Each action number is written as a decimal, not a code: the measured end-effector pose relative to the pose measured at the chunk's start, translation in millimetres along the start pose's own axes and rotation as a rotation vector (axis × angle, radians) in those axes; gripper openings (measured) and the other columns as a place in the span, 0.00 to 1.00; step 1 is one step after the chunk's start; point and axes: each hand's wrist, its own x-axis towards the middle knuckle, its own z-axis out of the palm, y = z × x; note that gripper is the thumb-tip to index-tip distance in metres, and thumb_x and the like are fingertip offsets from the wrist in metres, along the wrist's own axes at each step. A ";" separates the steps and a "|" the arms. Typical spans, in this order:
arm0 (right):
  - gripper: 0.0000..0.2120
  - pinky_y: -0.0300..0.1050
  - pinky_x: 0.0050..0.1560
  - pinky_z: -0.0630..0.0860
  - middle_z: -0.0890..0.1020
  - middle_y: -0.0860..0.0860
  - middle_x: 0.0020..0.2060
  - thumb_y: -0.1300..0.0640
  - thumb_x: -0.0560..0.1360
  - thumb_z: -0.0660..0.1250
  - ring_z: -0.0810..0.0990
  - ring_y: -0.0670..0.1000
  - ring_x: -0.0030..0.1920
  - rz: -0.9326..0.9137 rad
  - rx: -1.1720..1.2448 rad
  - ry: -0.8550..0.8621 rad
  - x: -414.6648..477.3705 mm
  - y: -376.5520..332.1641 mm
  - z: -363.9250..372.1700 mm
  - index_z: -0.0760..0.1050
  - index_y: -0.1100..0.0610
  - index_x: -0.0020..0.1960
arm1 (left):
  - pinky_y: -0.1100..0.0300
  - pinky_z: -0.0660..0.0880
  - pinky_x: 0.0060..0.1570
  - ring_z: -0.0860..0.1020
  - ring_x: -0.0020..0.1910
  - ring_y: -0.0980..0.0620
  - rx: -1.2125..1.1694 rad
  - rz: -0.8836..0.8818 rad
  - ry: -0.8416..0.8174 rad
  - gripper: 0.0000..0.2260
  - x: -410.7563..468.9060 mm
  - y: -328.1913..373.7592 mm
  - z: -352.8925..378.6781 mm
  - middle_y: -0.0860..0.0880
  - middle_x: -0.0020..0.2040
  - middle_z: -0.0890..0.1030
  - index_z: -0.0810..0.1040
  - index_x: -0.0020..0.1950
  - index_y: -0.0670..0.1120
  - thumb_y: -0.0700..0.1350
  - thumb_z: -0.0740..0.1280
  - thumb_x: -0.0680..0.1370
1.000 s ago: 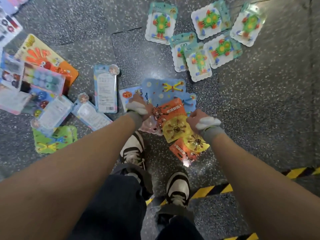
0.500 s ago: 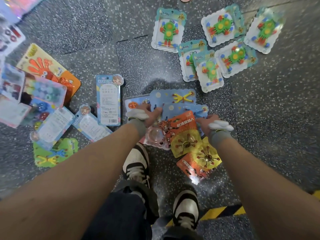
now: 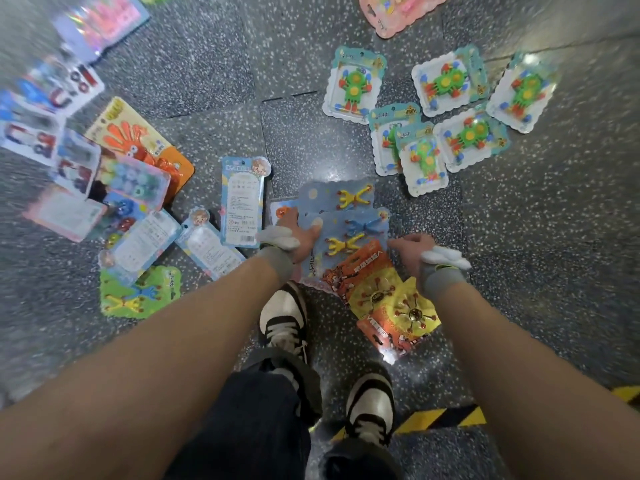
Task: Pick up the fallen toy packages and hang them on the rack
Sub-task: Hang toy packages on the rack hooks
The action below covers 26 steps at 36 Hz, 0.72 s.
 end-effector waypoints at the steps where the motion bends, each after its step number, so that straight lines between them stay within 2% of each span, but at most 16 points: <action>1: 0.32 0.56 0.54 0.78 0.80 0.55 0.50 0.35 0.57 0.71 0.79 0.59 0.49 0.008 -0.037 -0.001 -5.0 -1.6 -3.7 0.73 0.47 0.58 | 0.43 0.74 0.61 0.76 0.62 0.38 -0.006 -0.010 0.019 0.42 -16.3 11.3 -10.1 0.44 0.66 0.77 0.68 0.72 0.48 0.72 0.62 0.66; 2: 0.36 0.56 0.53 0.79 0.80 0.54 0.48 0.32 0.51 0.68 0.80 0.59 0.48 0.014 -0.074 0.003 -2.8 1.5 -6.7 0.74 0.45 0.55 | 0.43 0.74 0.61 0.76 0.62 0.39 -0.005 -0.015 0.041 0.37 -36.4 26.2 -22.3 0.44 0.66 0.77 0.69 0.72 0.46 0.68 0.64 0.70; 4: 0.40 0.55 0.50 0.79 0.81 0.54 0.45 0.31 0.47 0.68 0.80 0.60 0.45 0.011 -0.070 -0.029 20.8 14.0 -10.9 0.76 0.48 0.55 | 0.44 0.74 0.60 0.76 0.60 0.40 -0.009 -0.018 0.074 0.27 -58.2 42.9 -37.2 0.43 0.62 0.78 0.71 0.69 0.43 0.58 0.67 0.76; 5: 0.39 0.54 0.47 0.79 0.81 0.55 0.44 0.33 0.49 0.70 0.80 0.59 0.43 -0.002 -0.078 -0.041 7.7 6.4 -14.5 0.77 0.49 0.57 | 0.46 0.74 0.58 0.77 0.57 0.40 -0.020 -0.016 0.105 0.22 -71.9 50.0 -50.3 0.44 0.58 0.79 0.72 0.66 0.42 0.54 0.67 0.78; 7: 0.28 0.50 0.45 0.78 0.81 0.53 0.41 0.42 0.63 0.73 0.79 0.55 0.40 -0.046 -0.086 -0.067 -42.3 -17.0 -22.0 0.78 0.52 0.60 | 0.50 0.72 0.49 0.75 0.50 0.42 -0.014 -0.030 0.138 0.14 -90.9 55.7 -66.2 0.47 0.48 0.78 0.73 0.61 0.43 0.50 0.66 0.80; 8: 0.23 0.49 0.46 0.78 0.78 0.50 0.38 0.47 0.70 0.71 0.76 0.51 0.38 -0.103 -0.107 -0.074 -72.1 -33.1 -27.6 0.77 0.56 0.61 | 0.50 0.71 0.47 0.75 0.49 0.42 -0.009 -0.030 0.168 0.13 -104.1 60.3 -78.7 0.47 0.46 0.77 0.73 0.59 0.43 0.50 0.66 0.80; 10: 0.19 0.49 0.51 0.77 0.73 0.47 0.36 0.54 0.76 0.68 0.73 0.49 0.38 -0.178 -0.203 -0.070 -112.3 -53.0 -36.1 0.76 0.62 0.63 | 0.46 0.74 0.49 0.76 0.50 0.40 0.004 -0.034 0.212 0.19 -131.7 67.4 -100.2 0.43 0.50 0.78 0.74 0.60 0.41 0.55 0.67 0.78; 11: 0.18 0.46 0.49 0.76 0.72 0.46 0.35 0.55 0.77 0.67 0.72 0.47 0.36 -0.211 -0.235 -0.063 -130.2 -64.8 -42.1 0.75 0.63 0.63 | 0.44 0.75 0.51 0.77 0.52 0.39 -0.022 -0.038 0.231 0.22 -148.9 75.5 -114.3 0.42 0.54 0.80 0.75 0.62 0.41 0.56 0.67 0.78; 14: 0.17 0.35 0.41 0.69 0.70 0.44 0.35 0.56 0.78 0.65 0.67 0.42 0.34 -0.323 -0.344 -0.058 -191.1 -105.1 -59.5 0.75 0.63 0.63 | 0.41 0.76 0.55 0.78 0.56 0.38 -0.106 -0.005 0.276 0.21 -203.1 102.8 -154.8 0.39 0.59 0.80 0.77 0.64 0.41 0.54 0.68 0.78; 16: 0.17 0.33 0.39 0.68 0.71 0.46 0.36 0.55 0.78 0.66 0.68 0.43 0.34 -0.387 -0.386 -0.084 -242.4 -134.6 -71.6 0.74 0.62 0.64 | 0.40 0.76 0.54 0.79 0.54 0.38 -0.110 -0.005 0.304 0.27 -245.0 119.8 -182.5 0.39 0.58 0.80 0.77 0.63 0.41 0.60 0.68 0.74; 18: 0.19 0.43 0.43 0.73 0.76 0.50 0.41 0.50 0.75 0.68 0.75 0.50 0.39 -0.424 -0.428 -0.114 -277.4 -154.8 -75.7 0.72 0.57 0.63 | 0.40 0.76 0.54 0.79 0.54 0.38 -0.116 -0.022 0.307 0.27 -263.9 125.0 -196.7 0.40 0.58 0.80 0.77 0.62 0.43 0.63 0.66 0.74; 20: 0.18 0.49 0.43 0.73 0.77 0.52 0.43 0.47 0.74 0.69 0.77 0.55 0.43 -0.518 -0.480 -0.145 -338.0 -180.9 -87.5 0.70 0.54 0.59 | 0.42 0.76 0.55 0.79 0.53 0.38 -0.133 0.004 0.352 0.24 -314.2 149.2 -226.9 0.42 0.57 0.81 0.77 0.61 0.43 0.61 0.67 0.76; 22: 0.18 0.51 0.44 0.72 0.73 0.49 0.43 0.48 0.74 0.70 0.75 0.56 0.46 -0.633 -0.520 -0.150 -401.3 -200.5 -95.9 0.69 0.54 0.58 | 0.43 0.76 0.54 0.80 0.52 0.38 -0.148 0.024 0.391 0.23 -367.9 175.6 -250.8 0.42 0.55 0.81 0.79 0.60 0.42 0.59 0.67 0.77; 24: 0.20 0.48 0.44 0.69 0.73 0.49 0.47 0.49 0.74 0.71 0.73 0.55 0.47 -0.770 -0.583 -0.164 -441.9 -222.7 -97.9 0.70 0.57 0.61 | 0.43 0.78 0.51 0.81 0.49 0.38 -0.169 0.061 0.426 0.28 -390.8 190.5 -269.4 0.40 0.53 0.83 0.81 0.58 0.42 0.66 0.66 0.72; 26: 0.23 0.49 0.47 0.72 0.74 0.53 0.52 0.48 0.72 0.73 0.75 0.55 0.50 -0.870 -0.668 -0.178 -516.1 -241.8 -104.6 0.72 0.58 0.61 | 0.42 0.79 0.48 0.82 0.46 0.38 -0.217 0.052 0.438 0.34 -436.4 200.1 -298.0 0.40 0.50 0.84 0.81 0.57 0.44 0.72 0.65 0.68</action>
